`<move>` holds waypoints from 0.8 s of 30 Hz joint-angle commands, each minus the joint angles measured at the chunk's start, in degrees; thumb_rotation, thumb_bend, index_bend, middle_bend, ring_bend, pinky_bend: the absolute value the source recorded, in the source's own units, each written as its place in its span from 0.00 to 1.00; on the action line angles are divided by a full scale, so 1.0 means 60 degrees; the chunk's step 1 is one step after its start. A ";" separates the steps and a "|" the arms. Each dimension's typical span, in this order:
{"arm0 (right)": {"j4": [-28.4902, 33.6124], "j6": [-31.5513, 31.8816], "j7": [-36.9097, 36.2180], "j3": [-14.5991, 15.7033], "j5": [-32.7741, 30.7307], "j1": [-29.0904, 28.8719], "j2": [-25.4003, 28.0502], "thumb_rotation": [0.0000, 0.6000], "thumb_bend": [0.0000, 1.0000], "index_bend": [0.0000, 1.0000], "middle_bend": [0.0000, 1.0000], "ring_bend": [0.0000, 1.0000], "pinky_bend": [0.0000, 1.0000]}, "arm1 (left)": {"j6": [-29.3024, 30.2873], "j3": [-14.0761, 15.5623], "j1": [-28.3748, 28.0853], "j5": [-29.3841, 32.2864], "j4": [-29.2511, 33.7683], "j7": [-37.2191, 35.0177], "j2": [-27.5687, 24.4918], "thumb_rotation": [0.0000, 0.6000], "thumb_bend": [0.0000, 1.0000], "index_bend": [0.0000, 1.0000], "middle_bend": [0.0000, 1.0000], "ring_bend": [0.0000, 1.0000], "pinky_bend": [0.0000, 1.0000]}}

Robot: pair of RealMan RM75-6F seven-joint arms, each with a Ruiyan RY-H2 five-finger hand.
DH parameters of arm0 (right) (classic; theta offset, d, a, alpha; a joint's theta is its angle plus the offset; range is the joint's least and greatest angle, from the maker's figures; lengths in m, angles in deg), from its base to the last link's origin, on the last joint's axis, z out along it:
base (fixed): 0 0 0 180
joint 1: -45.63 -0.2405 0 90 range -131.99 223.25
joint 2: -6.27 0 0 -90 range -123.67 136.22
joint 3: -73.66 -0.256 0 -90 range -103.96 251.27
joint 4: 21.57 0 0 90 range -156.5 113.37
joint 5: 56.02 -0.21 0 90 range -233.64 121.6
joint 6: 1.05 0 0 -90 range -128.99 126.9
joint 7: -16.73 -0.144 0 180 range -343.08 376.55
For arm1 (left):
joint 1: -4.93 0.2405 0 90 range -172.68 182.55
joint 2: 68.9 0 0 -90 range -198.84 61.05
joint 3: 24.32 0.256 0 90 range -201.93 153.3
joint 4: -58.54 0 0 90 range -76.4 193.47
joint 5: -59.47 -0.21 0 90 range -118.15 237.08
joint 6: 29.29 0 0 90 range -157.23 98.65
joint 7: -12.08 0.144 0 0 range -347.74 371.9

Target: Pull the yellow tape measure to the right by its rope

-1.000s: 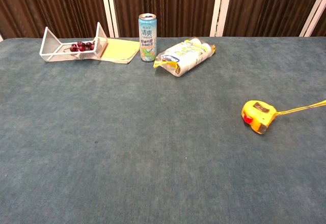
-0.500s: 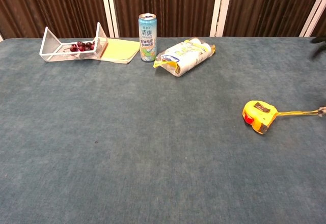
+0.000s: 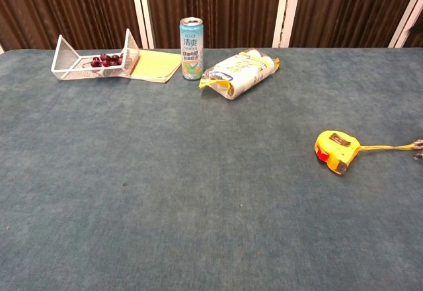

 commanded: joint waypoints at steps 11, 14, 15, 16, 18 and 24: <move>-0.0725 0.3136 -0.1309 0.1307 0.2034 0.2922 0.0601 1.00 0.18 0.07 0.00 0.00 0.00 | -0.0388 0.0060 -0.0224 -0.0079 -0.0137 0.0066 0.0153 1.00 0.43 0.04 0.00 0.00 0.02; -0.0885 0.3203 -0.1094 0.1320 0.2440 0.2968 0.0388 1.00 0.18 0.07 0.00 0.00 0.00 | -0.0397 0.0017 -0.0305 -0.0145 -0.0301 0.0041 0.0234 1.00 0.43 0.04 0.00 0.00 0.02; -0.0893 0.3243 -0.1047 0.1313 0.2537 0.2989 0.0344 1.00 0.18 0.07 0.00 0.00 0.00 | -0.0401 -0.0007 -0.0330 -0.0138 -0.0362 0.0022 0.0275 1.00 0.43 0.04 0.00 0.00 0.02; -0.0903 0.3271 -0.0983 0.1309 0.2603 0.3018 0.0301 1.00 0.18 0.07 0.00 0.00 0.00 | -0.0410 -0.0027 -0.0351 -0.0126 -0.0417 -0.0004 0.0304 1.00 0.43 0.04 0.00 0.00 0.02; -0.0867 0.3229 -0.0797 0.1319 0.2665 0.3074 0.0264 1.00 0.18 0.07 0.00 0.00 0.00 | -0.0442 -0.0069 -0.0408 -0.0104 -0.0523 -0.0047 0.0367 1.00 0.43 0.04 0.00 0.00 0.02; -0.0791 0.3224 -0.0560 0.1134 0.2614 0.3172 0.0163 1.00 0.18 0.07 0.00 0.00 0.00 | -0.0470 -0.0058 -0.0457 -0.0111 -0.0658 -0.0199 0.0403 1.00 0.43 0.04 0.00 0.00 0.02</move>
